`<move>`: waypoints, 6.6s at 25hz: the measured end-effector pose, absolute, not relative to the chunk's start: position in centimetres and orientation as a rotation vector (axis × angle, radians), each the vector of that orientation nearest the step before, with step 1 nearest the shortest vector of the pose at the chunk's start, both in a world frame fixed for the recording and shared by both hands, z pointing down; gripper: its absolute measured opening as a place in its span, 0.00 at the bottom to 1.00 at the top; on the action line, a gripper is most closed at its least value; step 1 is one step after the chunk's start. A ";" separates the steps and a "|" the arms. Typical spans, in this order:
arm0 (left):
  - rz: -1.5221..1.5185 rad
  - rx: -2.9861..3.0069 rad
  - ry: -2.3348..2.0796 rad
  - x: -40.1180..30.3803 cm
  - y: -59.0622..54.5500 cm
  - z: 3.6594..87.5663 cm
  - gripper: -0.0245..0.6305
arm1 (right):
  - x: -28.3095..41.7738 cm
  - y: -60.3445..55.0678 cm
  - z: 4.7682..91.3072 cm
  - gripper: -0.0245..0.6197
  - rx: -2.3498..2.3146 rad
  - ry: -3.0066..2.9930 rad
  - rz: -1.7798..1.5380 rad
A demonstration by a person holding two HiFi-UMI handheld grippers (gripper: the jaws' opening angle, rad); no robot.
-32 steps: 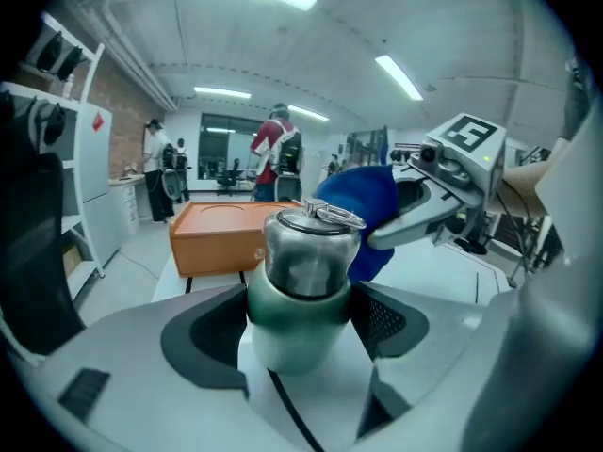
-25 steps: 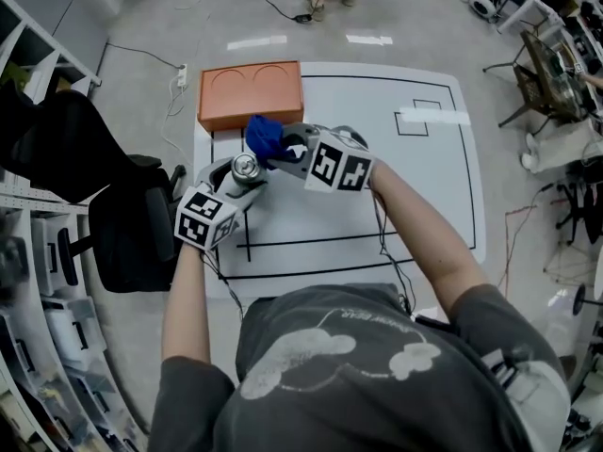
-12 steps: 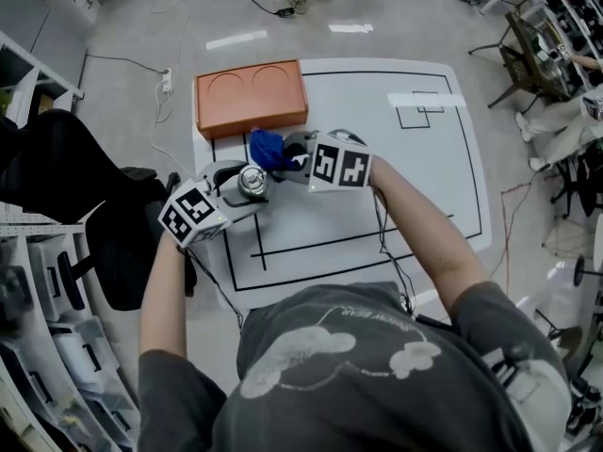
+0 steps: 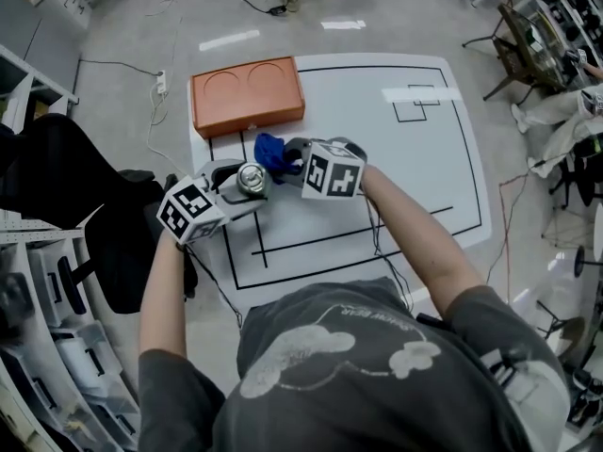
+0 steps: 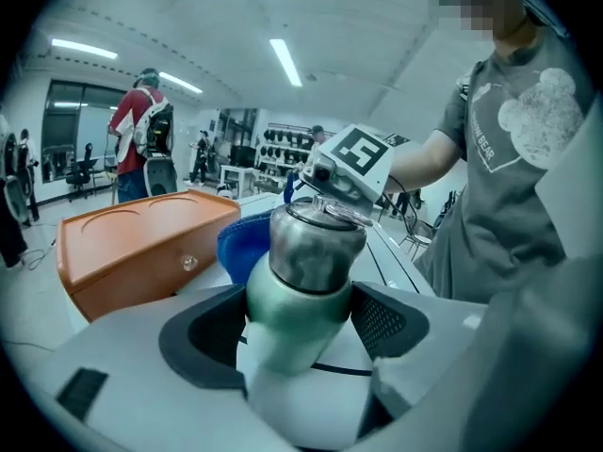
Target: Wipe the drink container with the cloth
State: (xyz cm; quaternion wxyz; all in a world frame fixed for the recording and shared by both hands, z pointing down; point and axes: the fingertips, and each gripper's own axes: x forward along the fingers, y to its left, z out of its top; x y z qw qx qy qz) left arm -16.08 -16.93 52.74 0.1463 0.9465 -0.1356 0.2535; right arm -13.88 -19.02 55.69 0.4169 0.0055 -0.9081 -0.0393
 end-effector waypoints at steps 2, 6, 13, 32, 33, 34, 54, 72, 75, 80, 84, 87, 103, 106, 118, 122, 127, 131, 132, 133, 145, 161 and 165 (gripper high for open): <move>0.729 2.707 -0.462 -16.2 -17.0 52.7 0.56 | -13.9 -19.1 55.2 0.10 0.042 -2.286 -0.128; 0.665 2.640 -0.682 -16.8 -16.9 52.3 0.56 | -13.3 -19.0 54.3 0.10 0.091 -2.316 -0.135; 0.443 2.397 -1.250 -18.3 -16.0 50.9 0.56 | -11.6 -18.9 52.8 0.10 0.162 -2.369 -0.154; 0.259 1.814 -1.906 -17.7 -17.5 51.9 0.54 | -8.4 -18.2 51.3 0.11 0.201 -2.438 -0.160; 0.267 1.840 -1.887 -17.6 -17.6 51.9 0.54 | -8.4 -18.3 51.1 0.11 0.197 -2.442 -0.166; 0.277 1.871 -1.862 -17.5 -17.6 51.9 0.54 | -8.5 -18.5 50.9 0.11 0.190 -2.447 -0.174; 0.598 2.625 -0.789 -17.4 -17.6 51.4 0.54 | -15.9 -18.0 49.9 0.10 -0.162 -2.453 -0.194; 0.586 2.712 -0.426 -17.7 -17.6 51.3 0.54 | -15.1 -18.2 55.8 0.10 -0.041 -2.368 -0.004; 0.594 2.683 -0.508 -17.6 -17.5 51.5 0.54 | -14.8 -18.3 55.6 0.10 -0.026 -2.367 -0.023; 0.560 2.621 -0.744 -18.3 -17.4 51.1 0.54 | -14.4 -17.9 55.0 0.10 -0.027 -2.380 -0.057; 0.412 2.518 -0.974 -19.1 -16.8 49.9 0.54 | -13.9 -17.8 54.1 0.10 0.012 -2.405 -0.074; 0.323 2.393 -1.213 -19.5 -16.8 49.6 0.54 | -13.2 -17.6 53.5 0.10 0.037 -2.423 -0.091; 0.196 1.853 -1.791 -19.4 -17.8 51.9 0.55 | -10.8 -17.7 51.2 0.10 0.120 -2.448 -0.187; 0.218 1.942 -1.725 -19.2 -17.9 51.9 0.55 | -11.5 -18.0 50.6 0.11 0.101 -2.461 -0.218; 0.427 2.439 -1.053 -18.0 -17.6 51.7 0.55 | -16.6 -18.5 48.9 0.10 -0.108 -2.438 -0.387; 0.467 2.524 -0.880 -17.9 -17.4 51.6 0.55 | -17.0 -18.7 50.3 0.10 -0.138 -2.422 -0.318; 0.478 2.597 -0.729 -18.0 -17.2 51.4 0.55 | -16.6 -19.2 52.3 0.10 -0.144 -2.383 -0.223; 0.464 2.626 -0.664 -18.0 -17.2 51.3 0.55 | -16.2 -18.9 54.4 0.10 -0.142 -2.338 -0.144; 0.458 2.629 -0.658 -18.0 -17.2 51.3 0.55 | -16.2 -18.8 54.8 0.10 -0.131 -2.332 -0.122; 0.451 2.630 -0.655 -18.0 -17.2 51.3 0.55 | -16.1 -18.7 55.2 0.10 -0.116 -2.328 -0.104; 0.402 2.624 -0.759 -18.4 -17.1 50.9 0.55 | -15.1 -18.9 54.2 0.10 0.200 -2.340 -0.063; 0.172 2.259 -1.557 -20.2 -10.5 47.8 0.56 | -8.4 -14.9 49.8 0.10 0.281 -2.524 -0.115; 0.088 2.153 -1.720 -18.3 -7.7 46.9 0.55 | -5.7 -13.2 49.0 0.10 0.221 -2.546 -0.177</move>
